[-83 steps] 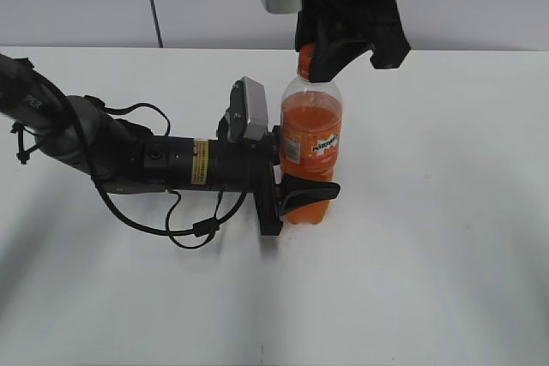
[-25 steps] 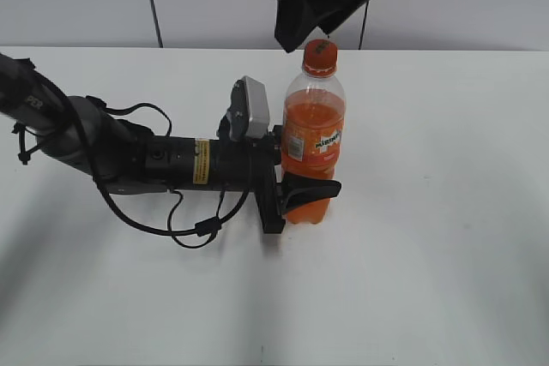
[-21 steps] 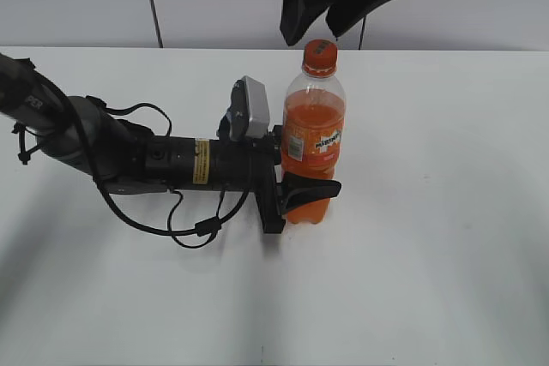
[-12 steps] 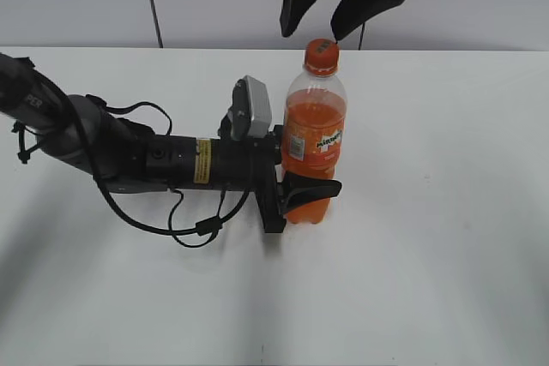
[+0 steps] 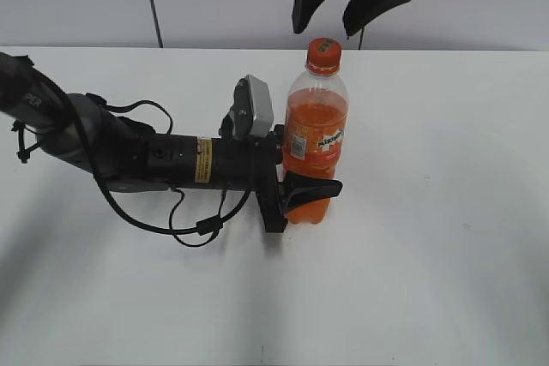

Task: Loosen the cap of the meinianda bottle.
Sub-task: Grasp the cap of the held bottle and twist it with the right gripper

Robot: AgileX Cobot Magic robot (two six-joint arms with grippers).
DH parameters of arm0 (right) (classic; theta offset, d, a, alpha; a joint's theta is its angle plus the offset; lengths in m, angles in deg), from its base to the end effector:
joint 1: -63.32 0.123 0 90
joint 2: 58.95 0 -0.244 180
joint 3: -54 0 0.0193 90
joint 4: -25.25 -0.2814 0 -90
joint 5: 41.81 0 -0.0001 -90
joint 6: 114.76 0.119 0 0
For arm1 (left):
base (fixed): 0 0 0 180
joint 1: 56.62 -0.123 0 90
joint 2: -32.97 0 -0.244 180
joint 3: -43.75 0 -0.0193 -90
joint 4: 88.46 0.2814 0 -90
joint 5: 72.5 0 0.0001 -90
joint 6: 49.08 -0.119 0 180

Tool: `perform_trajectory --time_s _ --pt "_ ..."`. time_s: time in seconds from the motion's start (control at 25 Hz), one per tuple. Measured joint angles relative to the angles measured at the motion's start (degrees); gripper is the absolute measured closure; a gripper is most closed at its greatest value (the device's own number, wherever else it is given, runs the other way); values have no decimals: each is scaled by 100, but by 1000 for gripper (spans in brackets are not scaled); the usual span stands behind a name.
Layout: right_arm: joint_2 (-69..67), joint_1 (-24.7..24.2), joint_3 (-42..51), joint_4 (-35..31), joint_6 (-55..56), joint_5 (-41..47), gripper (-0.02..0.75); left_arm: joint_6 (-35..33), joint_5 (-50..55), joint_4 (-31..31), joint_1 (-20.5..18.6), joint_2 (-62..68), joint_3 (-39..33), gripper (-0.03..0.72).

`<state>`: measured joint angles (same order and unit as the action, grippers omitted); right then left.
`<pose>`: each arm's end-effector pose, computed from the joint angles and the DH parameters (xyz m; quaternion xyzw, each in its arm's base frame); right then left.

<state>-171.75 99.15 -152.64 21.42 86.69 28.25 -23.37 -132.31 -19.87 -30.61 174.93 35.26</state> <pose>0.3377 0.2530 0.2773 -0.1178 0.9709 0.1277 0.1649 0.3265 -0.2658 0.0045 0.5455 0.5860 -0.3857 0.4586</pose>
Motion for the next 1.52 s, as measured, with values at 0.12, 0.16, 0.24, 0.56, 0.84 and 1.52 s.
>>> perform_trajectory --time_s 0.12,0.16,0.24,0.56,0.84,1.52 --pt "-13 0 0 -5 16 0 329 0 7 0 0 0 0 295" --pt "-31 0 0 -10 16 0 329 0 7 0 0 0 0 295" --pt "-77 0 0 -22 16 0 329 0 7 0 0 0 0 295" --pt "-84 0 0 17 16 0 329 0 7 0 0 0 0 295" --pt "-122 0 0 29 18 0 329 0 7 0 0 0 0 295" --pt "-277 0 5 30 -5 0 386 0 7 0 0 0 0 295"
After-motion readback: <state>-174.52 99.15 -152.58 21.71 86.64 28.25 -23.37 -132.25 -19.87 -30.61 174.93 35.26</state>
